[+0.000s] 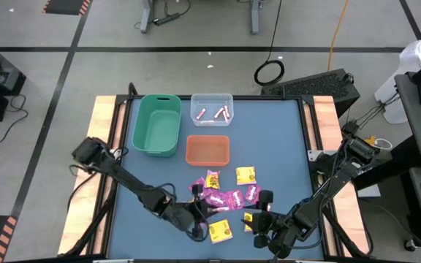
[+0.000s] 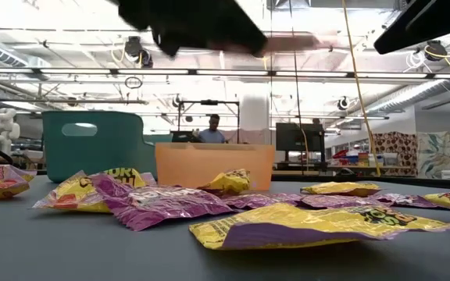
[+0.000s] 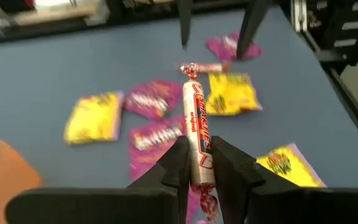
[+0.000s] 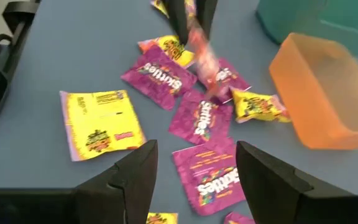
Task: Sort candy
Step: Put the white candy into the transparent bin
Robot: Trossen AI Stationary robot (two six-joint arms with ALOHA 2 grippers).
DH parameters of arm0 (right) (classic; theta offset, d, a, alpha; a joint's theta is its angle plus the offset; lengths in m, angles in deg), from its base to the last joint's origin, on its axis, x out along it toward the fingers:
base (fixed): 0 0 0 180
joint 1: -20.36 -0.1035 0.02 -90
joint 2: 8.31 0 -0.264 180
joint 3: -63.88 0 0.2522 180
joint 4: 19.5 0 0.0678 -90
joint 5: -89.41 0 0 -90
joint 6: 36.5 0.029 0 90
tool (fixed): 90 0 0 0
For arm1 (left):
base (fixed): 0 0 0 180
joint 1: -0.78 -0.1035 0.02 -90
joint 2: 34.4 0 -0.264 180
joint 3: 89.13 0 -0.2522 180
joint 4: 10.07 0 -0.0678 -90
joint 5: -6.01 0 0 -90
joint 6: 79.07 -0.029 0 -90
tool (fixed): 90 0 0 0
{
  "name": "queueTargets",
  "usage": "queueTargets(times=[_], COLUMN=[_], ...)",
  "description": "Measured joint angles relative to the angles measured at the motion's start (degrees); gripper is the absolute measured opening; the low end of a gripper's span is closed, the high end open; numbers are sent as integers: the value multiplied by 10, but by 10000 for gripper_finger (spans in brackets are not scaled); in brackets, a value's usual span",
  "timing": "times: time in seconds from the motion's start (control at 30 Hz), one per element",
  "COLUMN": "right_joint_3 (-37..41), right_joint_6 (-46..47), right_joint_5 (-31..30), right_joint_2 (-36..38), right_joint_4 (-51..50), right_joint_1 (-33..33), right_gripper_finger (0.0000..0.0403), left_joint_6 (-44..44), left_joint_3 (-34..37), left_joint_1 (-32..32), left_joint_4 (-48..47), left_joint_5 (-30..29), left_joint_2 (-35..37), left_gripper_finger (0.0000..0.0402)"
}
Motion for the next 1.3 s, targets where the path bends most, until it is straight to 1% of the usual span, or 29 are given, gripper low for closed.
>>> queueTargets(times=[0.23, 0.33, 0.43, 0.57, 0.7, 0.77, 0.97, 1.1, 1.2, 1.3], right_joint_3=[0, 0, 0, 0, 0, 0, 0, 0, 0, 0], right_joint_6=[-25, -46, -85, -140, -153, -151, -160, -177, -183, -186], right_joint_5=[-57, -60, -71, -118, -146, -138, -60, -24, -12, -13], right_joint_2=[0, 0, 0, 0, 0, 0, 0, 0, 0, 0], right_joint_4=[-3, -5, -2, -1, -1, -2, -3, -19, -42, -67], right_joint_1=[3, 11, 25, 50, 79, 90, 111, 113, 113, 114], right_gripper_finger=[208, 208, 208, 208, 208, 208, 208, 208, 208, 208], left_joint_6=[-68, -102, -148, -220, -290, -323, -443, -519, -594, -658], left_joint_3=[0, 0, 0, -1, -1, -1, -1, -1, -1, -1], left_joint_1=[0, 0, 0, 1, -1, -2, 1, 0, 0, 0], left_joint_4=[-25, -20, 19, 90, 119, 109, 37, -6, -19, -27], left_joint_5=[-50, -72, -76, -63, -62, -62, -51, -54, -55, -55], left_joint_2=[86, 117, 141, 169, 192, 197, 197, 196, 196, 196], left_gripper_finger=[64, 64, 64, 65, 65, 65, 65, 65, 65, 65])
